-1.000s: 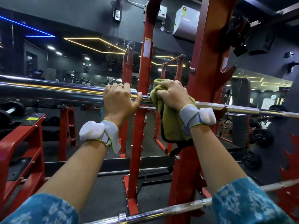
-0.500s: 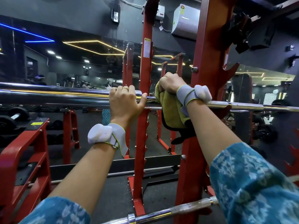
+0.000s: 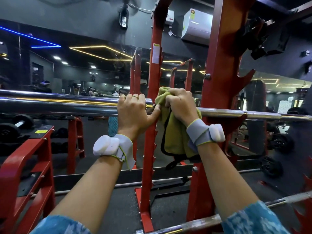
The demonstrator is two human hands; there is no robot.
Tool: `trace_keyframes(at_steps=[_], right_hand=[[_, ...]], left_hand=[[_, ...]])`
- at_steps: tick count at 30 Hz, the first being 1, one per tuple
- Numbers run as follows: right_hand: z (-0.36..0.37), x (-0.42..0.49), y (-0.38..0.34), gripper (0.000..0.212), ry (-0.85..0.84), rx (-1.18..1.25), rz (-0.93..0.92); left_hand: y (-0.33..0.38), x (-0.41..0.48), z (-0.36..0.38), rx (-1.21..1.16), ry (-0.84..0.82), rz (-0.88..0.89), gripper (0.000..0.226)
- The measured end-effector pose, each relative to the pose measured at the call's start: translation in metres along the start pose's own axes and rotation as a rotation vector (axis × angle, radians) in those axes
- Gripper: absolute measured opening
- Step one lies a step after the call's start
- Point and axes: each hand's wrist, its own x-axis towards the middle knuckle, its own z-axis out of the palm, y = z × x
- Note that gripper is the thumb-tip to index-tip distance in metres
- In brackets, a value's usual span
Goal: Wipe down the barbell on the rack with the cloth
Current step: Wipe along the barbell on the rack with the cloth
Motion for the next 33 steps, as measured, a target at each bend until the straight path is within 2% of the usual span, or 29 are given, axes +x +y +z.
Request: trace_keyframes(at_steps=[6,8,10,12,15,20,22,25,27,30,33], right_hand=[[0.014,0.022,-0.008,0.018,0.01,-0.246,0.056],[0.031,0.013,-0.003,0.03,0.108,-0.362,-0.035],[0.047,-0.008,0.009,0.041,0.259,-0.376,-0.125],[0.058,-0.028,0.028,0.041,0.401,-0.319,-0.199],[0.068,-0.045,0.057,0.035,0.479,-0.393,-0.264],[0.074,-0.034,0.049,0.042,0.61,-0.246,-0.005],[0.085,-0.038,0.044,0.042,0.609,-0.274,-0.03],[0.104,-0.052,0.058,0.039,0.562,-0.436,-0.23],[0.107,-0.056,0.076,0.04,0.574,-0.498,-0.299],[0.099,-0.052,0.087,0.037,0.619,-0.511,-0.272],[0.102,-0.048,0.077,0.044,0.636,-0.41,-0.147]], left_hand=[[0.0,0.001,-0.002,0.019,-0.021,-0.01,0.042],[0.0,0.001,-0.002,0.02,-0.032,-0.008,0.041],[-0.001,0.001,-0.001,0.022,-0.035,-0.003,0.041],[-0.001,0.001,0.0,0.017,-0.033,0.001,0.042],[0.0,0.001,-0.001,0.004,-0.027,-0.011,0.043],[0.001,0.001,-0.002,-0.003,-0.019,-0.012,0.044],[0.0,0.001,-0.002,-0.004,-0.028,-0.01,0.044],[0.0,0.001,-0.003,0.0,-0.033,-0.005,0.045],[0.0,0.0,-0.004,-0.003,-0.035,0.003,0.045],[0.0,0.0,-0.004,-0.003,-0.033,0.005,0.044],[0.001,0.0,-0.003,-0.002,-0.018,0.003,0.044]])
